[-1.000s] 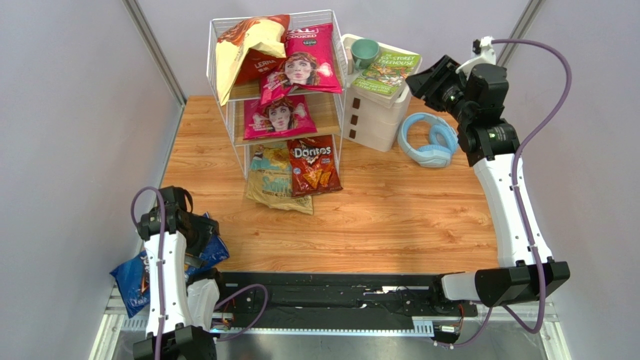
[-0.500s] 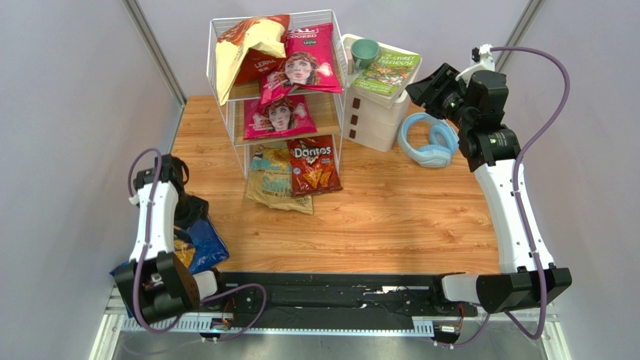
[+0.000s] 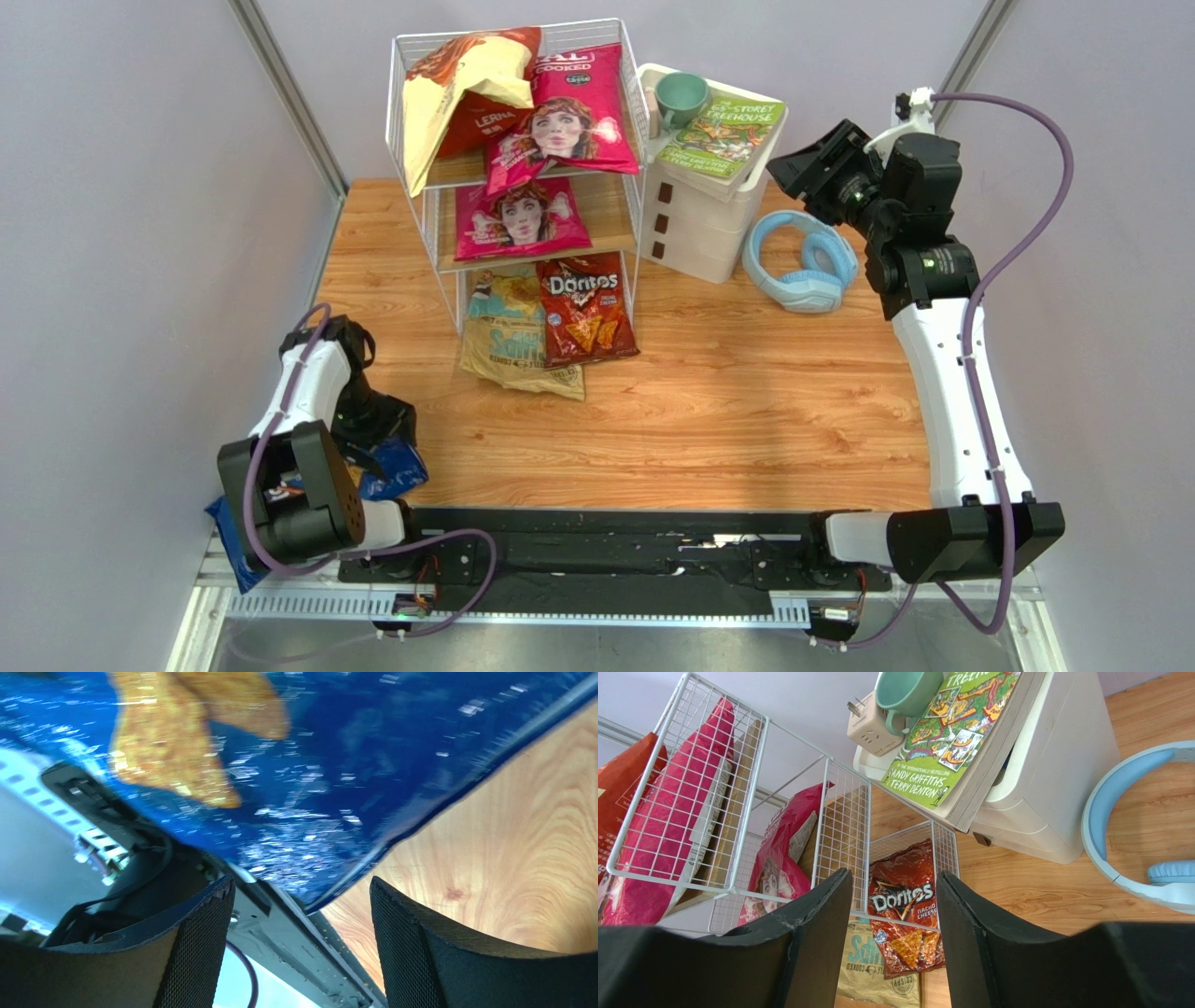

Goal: Place and organize the chips bags onto the shelf
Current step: Move the potato chip to the center of the board.

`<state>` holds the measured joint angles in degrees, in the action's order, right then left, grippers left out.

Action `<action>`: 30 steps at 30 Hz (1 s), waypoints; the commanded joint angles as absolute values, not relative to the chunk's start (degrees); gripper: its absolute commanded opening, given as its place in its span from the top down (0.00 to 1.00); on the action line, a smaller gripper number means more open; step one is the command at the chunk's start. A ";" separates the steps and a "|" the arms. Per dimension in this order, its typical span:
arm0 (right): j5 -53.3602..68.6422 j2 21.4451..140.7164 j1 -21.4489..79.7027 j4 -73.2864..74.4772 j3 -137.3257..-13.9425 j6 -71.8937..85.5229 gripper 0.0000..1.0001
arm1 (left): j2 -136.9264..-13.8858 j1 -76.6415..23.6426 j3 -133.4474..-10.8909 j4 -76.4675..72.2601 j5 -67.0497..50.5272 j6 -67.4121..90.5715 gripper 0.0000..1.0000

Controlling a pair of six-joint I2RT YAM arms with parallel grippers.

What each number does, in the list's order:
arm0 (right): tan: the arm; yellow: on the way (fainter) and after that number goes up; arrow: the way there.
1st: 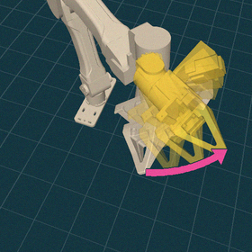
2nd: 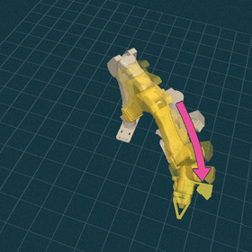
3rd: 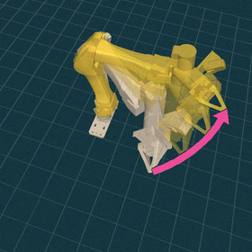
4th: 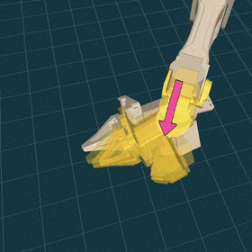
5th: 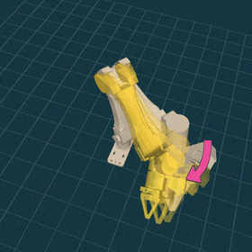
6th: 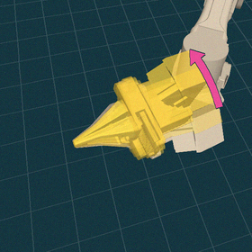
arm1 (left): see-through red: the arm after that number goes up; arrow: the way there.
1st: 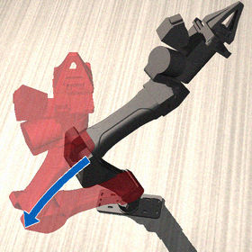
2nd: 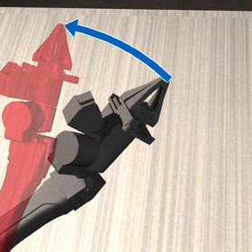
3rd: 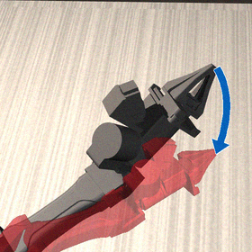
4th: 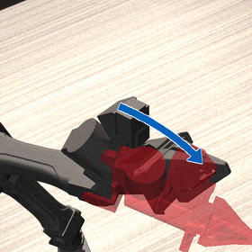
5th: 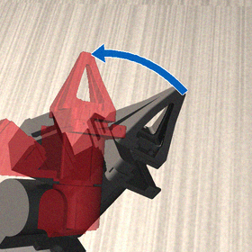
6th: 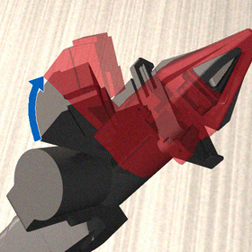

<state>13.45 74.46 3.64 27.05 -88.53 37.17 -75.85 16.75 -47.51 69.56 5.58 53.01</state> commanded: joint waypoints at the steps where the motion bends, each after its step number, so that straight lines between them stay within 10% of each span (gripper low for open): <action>1: 15.64 73.12 3.08 25.05 -87.10 38.85 0.47 | -76.81 12.93 -47.90 65.75 2.03 52.20 0.25; 30: 16.88 73.56 2.11 23.65 -84.64 41.39 0.48 | -75.67 4.74 -51.50 68.03 3.16 55.11 0.25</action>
<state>16.43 74.48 2.81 26.37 -85.73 40.07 -78.98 4.67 -46.59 63.88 -0.58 55.81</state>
